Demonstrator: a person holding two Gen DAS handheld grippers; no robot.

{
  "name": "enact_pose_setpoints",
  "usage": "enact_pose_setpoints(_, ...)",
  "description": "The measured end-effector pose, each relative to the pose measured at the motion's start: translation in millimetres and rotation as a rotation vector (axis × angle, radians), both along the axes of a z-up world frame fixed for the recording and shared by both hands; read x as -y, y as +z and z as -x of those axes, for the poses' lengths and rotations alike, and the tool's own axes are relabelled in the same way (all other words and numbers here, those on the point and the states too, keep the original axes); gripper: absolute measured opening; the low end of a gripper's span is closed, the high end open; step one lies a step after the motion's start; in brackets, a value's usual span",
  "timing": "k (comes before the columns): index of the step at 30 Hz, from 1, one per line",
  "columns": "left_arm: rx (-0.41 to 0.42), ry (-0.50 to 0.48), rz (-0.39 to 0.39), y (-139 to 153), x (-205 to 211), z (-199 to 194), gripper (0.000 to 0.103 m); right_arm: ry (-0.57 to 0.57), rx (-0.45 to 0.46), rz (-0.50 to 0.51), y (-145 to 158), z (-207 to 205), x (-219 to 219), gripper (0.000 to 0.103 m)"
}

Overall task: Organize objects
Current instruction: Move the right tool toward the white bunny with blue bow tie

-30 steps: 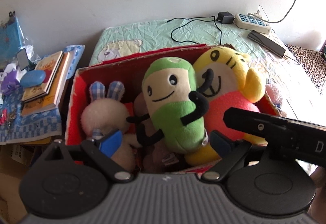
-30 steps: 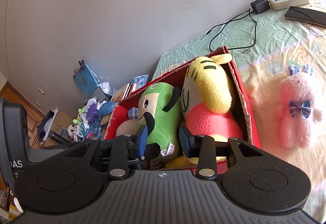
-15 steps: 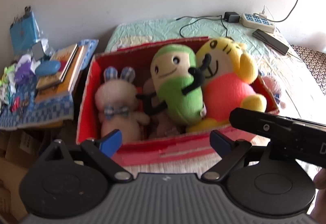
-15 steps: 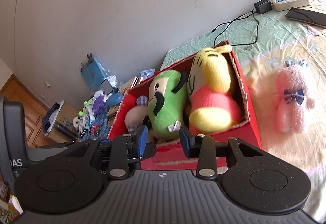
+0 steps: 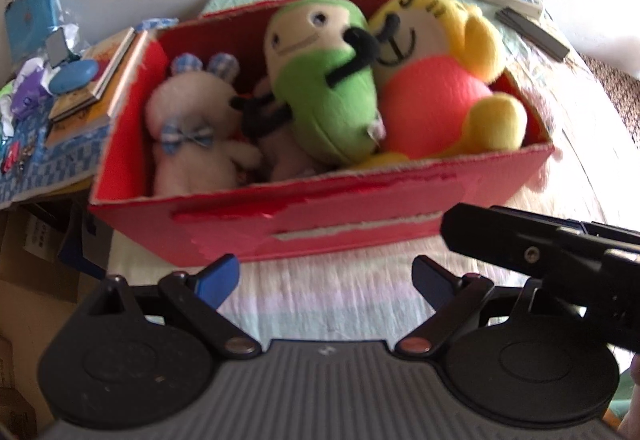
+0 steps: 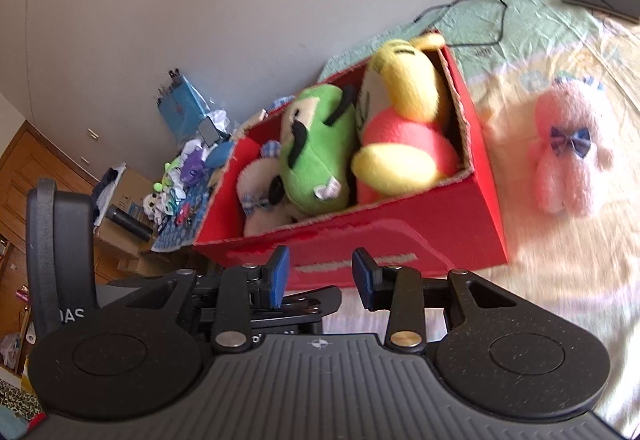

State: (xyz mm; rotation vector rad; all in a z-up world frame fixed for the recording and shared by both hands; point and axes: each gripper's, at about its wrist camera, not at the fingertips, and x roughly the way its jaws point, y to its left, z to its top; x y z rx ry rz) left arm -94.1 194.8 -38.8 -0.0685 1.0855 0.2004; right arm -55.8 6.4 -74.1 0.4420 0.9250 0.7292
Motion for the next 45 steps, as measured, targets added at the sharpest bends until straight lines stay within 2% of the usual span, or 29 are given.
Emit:
enact_pose_setpoints(10, -0.094, -0.095, 0.014, -40.7, 20.5, -13.6, 0.093, -0.048, -0.099, 0.072, -28.6, -2.9, 9.7, 0.039)
enact_pose_setpoints(22, -0.103, -0.33, 0.055, -60.5, 73.0, -23.6, 0.089, -0.262, -0.185, 0.108, -47.0, 8.6, 54.6, 0.039)
enact_pose_setpoints(30, -0.118, -0.432, 0.06, -69.2, 108.6, -25.5, 0.088, -0.354, -0.209, 0.117, -51.6, 13.7, 80.1, 0.039)
enact_pose_setpoints(36, -0.12, -0.459, 0.043, -71.5, 131.5, -35.3, 0.089, -0.359, -0.215, 0.105, -54.5, 2.3, 99.2, 0.039)
enact_pose_setpoints(45, -0.126, -0.4, 0.051, -75.2, 162.9, -55.4, 0.09, -0.302, -0.24, 0.067, -59.8, -30.4, 137.2, 0.039)
